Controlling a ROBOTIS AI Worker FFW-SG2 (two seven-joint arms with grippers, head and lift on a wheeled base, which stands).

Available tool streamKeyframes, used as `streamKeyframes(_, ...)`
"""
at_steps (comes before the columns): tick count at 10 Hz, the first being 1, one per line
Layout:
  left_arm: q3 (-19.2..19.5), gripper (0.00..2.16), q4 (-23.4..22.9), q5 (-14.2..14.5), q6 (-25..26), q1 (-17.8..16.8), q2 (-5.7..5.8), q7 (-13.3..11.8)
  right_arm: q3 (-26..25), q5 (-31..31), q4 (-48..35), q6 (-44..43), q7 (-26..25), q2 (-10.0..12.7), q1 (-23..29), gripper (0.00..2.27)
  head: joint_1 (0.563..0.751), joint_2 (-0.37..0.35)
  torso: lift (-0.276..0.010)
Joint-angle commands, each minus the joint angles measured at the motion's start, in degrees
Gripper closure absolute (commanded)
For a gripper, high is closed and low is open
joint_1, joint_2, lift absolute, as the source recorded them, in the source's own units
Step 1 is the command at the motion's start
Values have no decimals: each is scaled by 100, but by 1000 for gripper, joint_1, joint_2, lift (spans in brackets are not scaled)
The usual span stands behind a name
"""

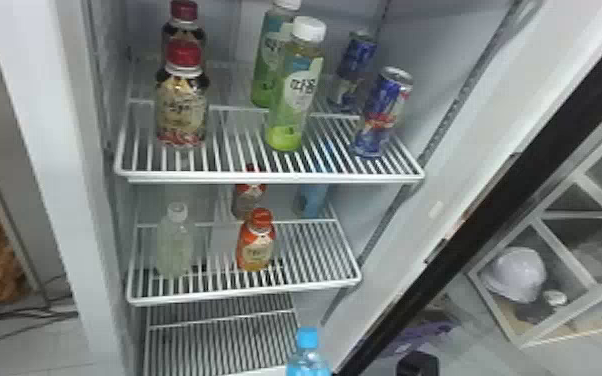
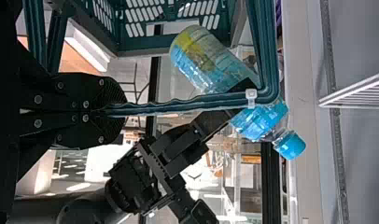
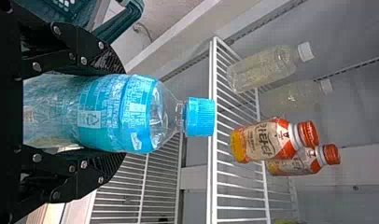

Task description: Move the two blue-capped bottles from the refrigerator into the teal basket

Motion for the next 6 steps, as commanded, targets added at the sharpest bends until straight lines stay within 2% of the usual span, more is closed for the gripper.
streamKeyframes(1,3,1176,3,9,-25,14,-6,-9,-6,0,147,-129,62,24,-55,576,695,-350,-136)
streamKeyframes(3,3,1176,3,17,-39,14,-15,-9,-32,53,316,-326,281,50,-139,429,695,-350,-136)
streamKeyframes(6,-5,1176,3,17,-39,28,-15,-9,-182,123,400,-875,343,182,-139,415,695,-350,-136)
